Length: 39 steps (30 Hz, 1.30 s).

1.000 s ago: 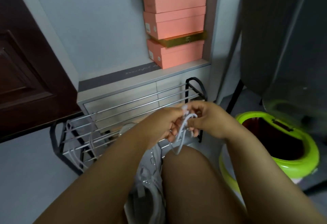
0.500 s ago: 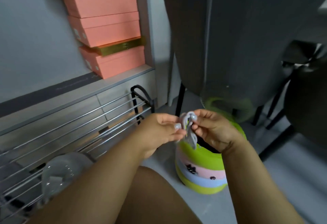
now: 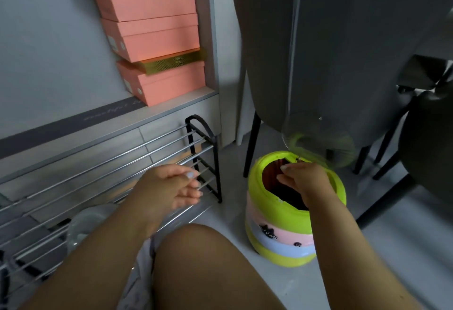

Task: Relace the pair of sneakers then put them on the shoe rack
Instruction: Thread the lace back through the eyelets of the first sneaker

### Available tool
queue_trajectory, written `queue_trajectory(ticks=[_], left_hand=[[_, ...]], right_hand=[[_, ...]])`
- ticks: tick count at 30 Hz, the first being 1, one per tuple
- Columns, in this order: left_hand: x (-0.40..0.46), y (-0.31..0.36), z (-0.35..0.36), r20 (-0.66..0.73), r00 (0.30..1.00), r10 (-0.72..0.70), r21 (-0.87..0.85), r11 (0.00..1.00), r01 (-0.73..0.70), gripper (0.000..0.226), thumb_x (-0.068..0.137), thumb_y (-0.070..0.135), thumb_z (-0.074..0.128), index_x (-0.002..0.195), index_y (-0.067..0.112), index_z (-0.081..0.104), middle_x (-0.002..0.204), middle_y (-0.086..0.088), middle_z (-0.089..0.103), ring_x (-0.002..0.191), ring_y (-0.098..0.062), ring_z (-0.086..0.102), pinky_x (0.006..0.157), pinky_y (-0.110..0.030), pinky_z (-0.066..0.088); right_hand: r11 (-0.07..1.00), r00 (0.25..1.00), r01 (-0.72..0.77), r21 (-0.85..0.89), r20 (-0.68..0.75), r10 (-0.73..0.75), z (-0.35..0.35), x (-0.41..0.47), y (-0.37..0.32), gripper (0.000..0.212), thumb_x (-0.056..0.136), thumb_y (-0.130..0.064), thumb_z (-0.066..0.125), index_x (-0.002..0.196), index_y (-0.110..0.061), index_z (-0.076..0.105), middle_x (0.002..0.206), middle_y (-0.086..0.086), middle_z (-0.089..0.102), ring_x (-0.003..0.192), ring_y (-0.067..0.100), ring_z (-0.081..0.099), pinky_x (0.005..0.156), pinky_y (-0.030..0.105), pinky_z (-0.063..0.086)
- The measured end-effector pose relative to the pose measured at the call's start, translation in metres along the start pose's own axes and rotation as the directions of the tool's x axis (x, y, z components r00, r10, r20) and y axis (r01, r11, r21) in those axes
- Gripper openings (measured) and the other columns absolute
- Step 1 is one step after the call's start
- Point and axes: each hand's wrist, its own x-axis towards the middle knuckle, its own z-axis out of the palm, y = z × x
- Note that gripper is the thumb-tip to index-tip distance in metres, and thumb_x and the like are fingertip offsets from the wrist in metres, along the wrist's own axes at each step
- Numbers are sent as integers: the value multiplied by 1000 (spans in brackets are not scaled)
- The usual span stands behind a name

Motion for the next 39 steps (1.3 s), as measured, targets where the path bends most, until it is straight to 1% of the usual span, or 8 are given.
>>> queue_trajectory(ticks=[4,8,17,22,29,34,36,39], left_hand=[[-18,3,-36,-100,994,33,-13,999,-34,16,93,1,52,87,4,67,72,-12,64,53,-14,63,51,-24,55],[-40,2,-71,-207,976,59,-29,997,-67,16,93,1,53,84,4,66,64,-8,63,47,-10,58,48,-22,54],[-74,-33,-169,-514,856,49,55,998,-24,17,93,4,54,80,9,64,64,-8,60,41,-9,51,45,-19,42],[-73,-60,-220,-633,771,-76,-4,996,94,10,93,3,52,94,5,62,68,-7,58,47,-10,55,45,-18,48],[-45,-100,-268,-673,723,-157,30,970,239,26,95,7,49,118,9,60,79,-5,58,66,-15,54,67,-32,52],[-14,-120,-289,-650,750,-122,243,902,357,18,90,17,53,94,32,62,105,-15,67,86,-32,65,78,-40,57],[-1,-124,-292,-623,772,-123,330,854,402,19,91,17,51,103,22,64,112,-18,65,100,-38,63,86,-46,54],[10,-130,-291,-649,741,-174,379,771,512,30,93,14,45,116,1,61,115,-20,64,106,-36,62,91,-43,53]], right_hand=[[999,988,-3,53,154,-5,42,-20,-1,6,87,3,58,82,1,60,73,12,57,62,24,59,58,24,56],[998,922,52,-34,385,-35,102,-51,-7,18,91,-6,57,74,-9,55,59,8,53,44,12,51,43,15,48],[969,651,240,-58,750,-116,221,-154,-14,18,88,1,57,72,-7,59,53,2,56,39,6,46,41,16,40],[921,593,383,-71,784,-186,257,-181,-9,20,82,-4,64,64,-13,63,50,-1,57,43,7,47,47,17,37],[858,612,499,-121,750,-250,273,-181,22,20,82,-21,70,63,-21,63,56,-7,59,50,5,50,54,22,41],[795,586,586,-154,758,-286,279,-178,28,19,79,-30,72,65,-21,62,59,-7,57,52,2,49,54,19,41],[797,575,586,-148,769,-280,280,-177,29,17,79,-28,71,66,-21,63,57,-7,56,51,1,48,52,17,41],[811,571,569,-137,775,-270,281,-175,29,16,80,-28,71,67,-20,64,59,-1,59,52,4,49,53,18,42]])
